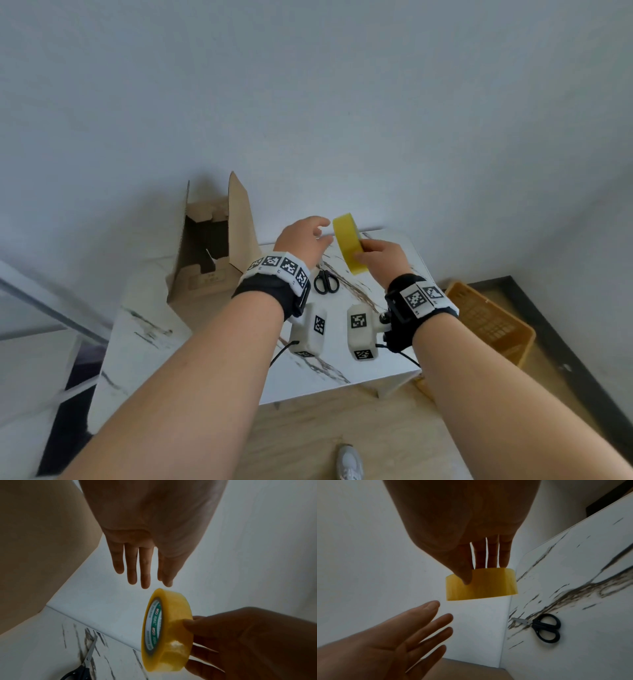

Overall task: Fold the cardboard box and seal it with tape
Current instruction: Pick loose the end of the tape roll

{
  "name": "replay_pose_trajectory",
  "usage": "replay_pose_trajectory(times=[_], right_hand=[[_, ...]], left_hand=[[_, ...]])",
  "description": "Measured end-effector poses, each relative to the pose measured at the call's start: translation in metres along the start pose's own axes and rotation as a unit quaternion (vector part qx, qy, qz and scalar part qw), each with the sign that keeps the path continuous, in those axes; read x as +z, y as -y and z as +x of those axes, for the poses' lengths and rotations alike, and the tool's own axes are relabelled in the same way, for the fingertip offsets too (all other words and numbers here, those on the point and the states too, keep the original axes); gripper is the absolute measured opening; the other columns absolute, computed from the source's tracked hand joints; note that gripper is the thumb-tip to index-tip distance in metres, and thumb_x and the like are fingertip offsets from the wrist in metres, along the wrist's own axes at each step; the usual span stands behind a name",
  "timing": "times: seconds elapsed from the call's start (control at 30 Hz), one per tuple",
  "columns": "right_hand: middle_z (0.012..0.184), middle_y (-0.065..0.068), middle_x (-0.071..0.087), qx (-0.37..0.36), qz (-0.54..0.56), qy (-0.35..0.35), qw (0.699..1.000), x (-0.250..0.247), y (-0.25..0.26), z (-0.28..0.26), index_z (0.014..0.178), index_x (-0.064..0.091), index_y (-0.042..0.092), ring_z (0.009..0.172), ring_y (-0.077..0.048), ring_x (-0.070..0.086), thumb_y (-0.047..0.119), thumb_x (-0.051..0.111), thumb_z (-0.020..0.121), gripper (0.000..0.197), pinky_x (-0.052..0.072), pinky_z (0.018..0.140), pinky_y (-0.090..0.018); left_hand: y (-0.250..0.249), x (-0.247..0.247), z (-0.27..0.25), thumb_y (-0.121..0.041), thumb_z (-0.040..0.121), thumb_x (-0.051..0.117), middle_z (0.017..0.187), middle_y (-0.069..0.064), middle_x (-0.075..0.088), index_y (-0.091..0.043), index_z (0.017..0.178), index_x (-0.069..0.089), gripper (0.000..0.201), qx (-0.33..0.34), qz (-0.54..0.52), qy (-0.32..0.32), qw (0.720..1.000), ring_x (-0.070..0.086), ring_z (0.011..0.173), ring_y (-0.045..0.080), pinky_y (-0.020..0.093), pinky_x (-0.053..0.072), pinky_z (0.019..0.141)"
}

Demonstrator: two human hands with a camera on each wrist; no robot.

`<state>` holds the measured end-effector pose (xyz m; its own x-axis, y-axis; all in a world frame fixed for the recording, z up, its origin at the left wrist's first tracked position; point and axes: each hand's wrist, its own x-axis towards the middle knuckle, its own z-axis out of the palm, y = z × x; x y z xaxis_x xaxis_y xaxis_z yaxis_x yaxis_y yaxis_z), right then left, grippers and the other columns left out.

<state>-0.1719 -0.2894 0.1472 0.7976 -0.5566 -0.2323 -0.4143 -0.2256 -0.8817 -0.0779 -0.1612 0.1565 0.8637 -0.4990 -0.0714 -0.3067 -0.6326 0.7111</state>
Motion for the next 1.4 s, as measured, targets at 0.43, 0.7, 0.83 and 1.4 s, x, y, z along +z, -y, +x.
replay_pose_trajectory(times=[0.43,0.7,0.83,1.4], right_hand=[[0.104,-0.005,0.070,0.000,0.090,-0.011,0.996,0.009,0.017,-0.071,0.117,0.068,0.011,0.097,-0.018,0.062,0.002,0.059,0.086,0.033,0.045,0.084,-0.029],[0.113,-0.013,0.068,-0.007,0.098,-0.002,0.995,-0.011,0.030,-0.065,0.117,0.068,0.008,0.108,-0.028,0.061,0.005,0.060,0.083,0.035,0.047,0.095,-0.040],[0.103,-0.013,0.069,-0.018,0.104,-0.001,0.994,-0.020,0.036,-0.063,0.105,0.073,0.010,0.096,-0.028,0.057,0.002,0.054,0.077,0.035,0.046,0.086,-0.040],[0.084,-0.003,0.055,0.005,0.105,0.038,0.994,-0.029,0.039,-0.052,0.100,0.067,0.007,0.068,-0.014,0.047,0.006,0.053,0.087,0.019,0.040,0.060,-0.024]], left_hand=[[-0.011,-0.022,-0.053,-0.015,0.090,0.059,0.127,0.002,0.063,-0.025,0.123,0.065,0.035,0.070,-0.050,0.023,0.996,0.057,0.119,0.016,0.019,0.038,0.093],[-0.032,-0.026,-0.056,-0.018,0.090,0.058,0.114,0.007,0.068,-0.028,0.133,0.055,0.044,0.036,-0.115,0.024,0.992,0.066,0.097,0.021,0.033,0.050,0.094],[-0.041,-0.024,-0.051,-0.021,0.095,0.050,0.125,0.004,0.063,-0.029,0.138,0.049,0.043,0.038,-0.118,0.040,0.991,0.063,0.081,0.019,0.023,0.051,0.078],[-0.052,-0.029,-0.040,-0.020,0.096,0.053,0.097,0.014,0.065,-0.016,0.133,0.055,0.037,-0.043,-0.320,0.000,0.946,0.063,0.076,0.021,0.035,0.056,0.082]])
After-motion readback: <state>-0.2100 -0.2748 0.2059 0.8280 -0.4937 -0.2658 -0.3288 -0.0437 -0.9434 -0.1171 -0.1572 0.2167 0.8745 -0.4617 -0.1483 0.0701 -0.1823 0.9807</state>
